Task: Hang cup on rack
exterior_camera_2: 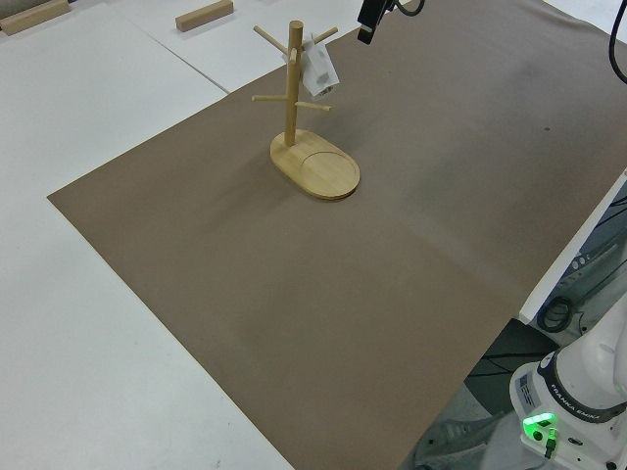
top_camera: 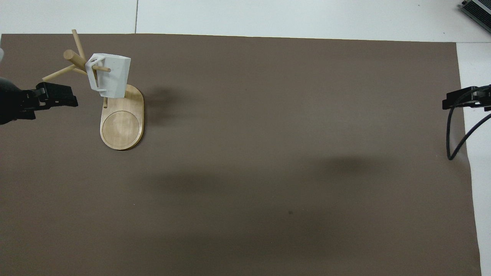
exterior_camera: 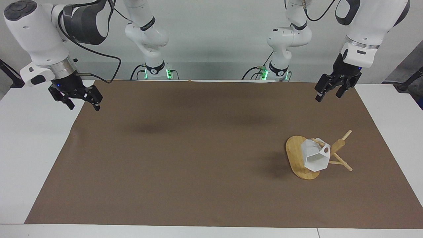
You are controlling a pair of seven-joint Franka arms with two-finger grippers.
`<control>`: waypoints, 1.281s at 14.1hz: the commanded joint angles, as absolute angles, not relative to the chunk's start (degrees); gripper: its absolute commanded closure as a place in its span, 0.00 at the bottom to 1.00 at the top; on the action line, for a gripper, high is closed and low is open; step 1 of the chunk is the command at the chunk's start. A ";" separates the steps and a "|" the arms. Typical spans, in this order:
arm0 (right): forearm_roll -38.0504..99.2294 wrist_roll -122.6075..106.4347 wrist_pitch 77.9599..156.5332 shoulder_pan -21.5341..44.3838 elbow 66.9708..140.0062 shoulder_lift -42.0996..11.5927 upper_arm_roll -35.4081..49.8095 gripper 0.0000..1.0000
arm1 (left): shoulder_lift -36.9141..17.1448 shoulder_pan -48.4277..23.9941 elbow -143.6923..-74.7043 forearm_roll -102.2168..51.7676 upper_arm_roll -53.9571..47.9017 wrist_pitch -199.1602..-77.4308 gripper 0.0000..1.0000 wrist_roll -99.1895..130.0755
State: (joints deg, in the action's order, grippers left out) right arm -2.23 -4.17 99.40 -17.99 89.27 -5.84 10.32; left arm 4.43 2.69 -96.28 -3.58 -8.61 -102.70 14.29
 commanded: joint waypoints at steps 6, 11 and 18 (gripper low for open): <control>-0.62 -5.80 99.32 -18.11 90.62 -4.57 10.02 0.00 | 2.20 3.26 -87.47 0.79 -8.44 -90.38 0.00 -3.15; -0.62 -5.80 99.32 -18.11 90.70 -4.57 10.02 0.00 | 2.11 -2.81 -82.54 0.35 -3.17 -81.31 0.00 -4.57; -0.62 -5.89 99.40 -18.11 90.62 -4.57 10.02 0.00 | 1.94 -3.69 -82.44 0.00 -2.37 -79.36 0.00 -4.75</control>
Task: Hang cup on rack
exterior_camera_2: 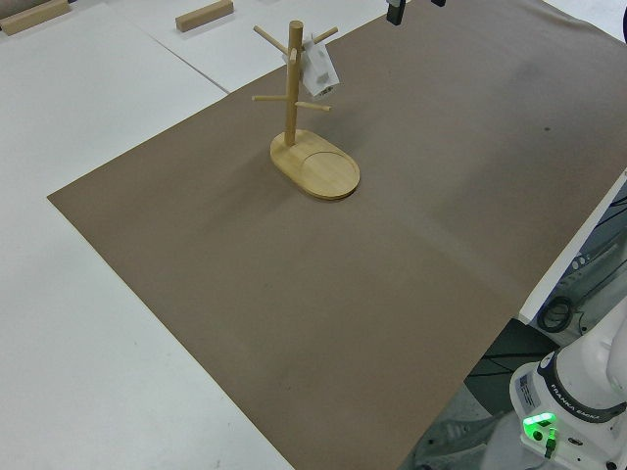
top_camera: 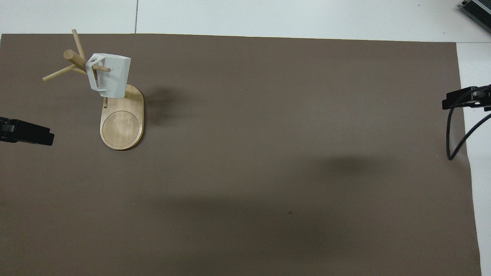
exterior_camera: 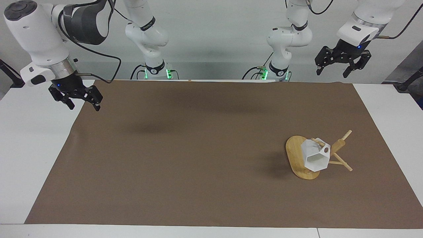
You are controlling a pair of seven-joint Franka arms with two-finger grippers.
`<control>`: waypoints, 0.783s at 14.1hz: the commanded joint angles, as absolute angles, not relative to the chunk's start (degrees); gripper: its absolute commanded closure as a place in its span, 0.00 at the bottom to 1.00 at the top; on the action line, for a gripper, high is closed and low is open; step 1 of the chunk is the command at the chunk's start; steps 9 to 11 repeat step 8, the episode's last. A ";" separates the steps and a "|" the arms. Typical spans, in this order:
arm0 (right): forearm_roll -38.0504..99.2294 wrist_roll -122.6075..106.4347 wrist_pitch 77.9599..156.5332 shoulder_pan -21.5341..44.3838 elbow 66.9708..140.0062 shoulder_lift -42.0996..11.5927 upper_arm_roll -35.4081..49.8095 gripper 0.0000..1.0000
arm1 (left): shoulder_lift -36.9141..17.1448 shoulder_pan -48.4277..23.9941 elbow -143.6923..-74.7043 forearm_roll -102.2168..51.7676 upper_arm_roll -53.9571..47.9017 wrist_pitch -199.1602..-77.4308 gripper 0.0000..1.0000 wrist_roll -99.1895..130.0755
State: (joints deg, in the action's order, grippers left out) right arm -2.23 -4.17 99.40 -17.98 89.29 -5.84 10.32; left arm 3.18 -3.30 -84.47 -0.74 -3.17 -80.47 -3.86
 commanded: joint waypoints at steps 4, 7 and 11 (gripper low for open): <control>-0.62 -5.80 99.32 -18.11 90.62 -4.57 10.02 0.00 | 1.58 -3.78 -82.44 -0.09 -2.37 -80.06 0.00 -4.83; -0.62 -5.80 99.32 -18.10 90.70 -4.57 10.02 0.00 | 1.84 -4.13 -82.79 -0.61 -2.46 -81.21 0.00 -5.01; -0.62 -5.80 99.32 -18.11 90.62 -4.57 10.02 0.00 | 1.85 -4.22 -82.97 -0.88 -2.46 -81.82 0.00 -5.01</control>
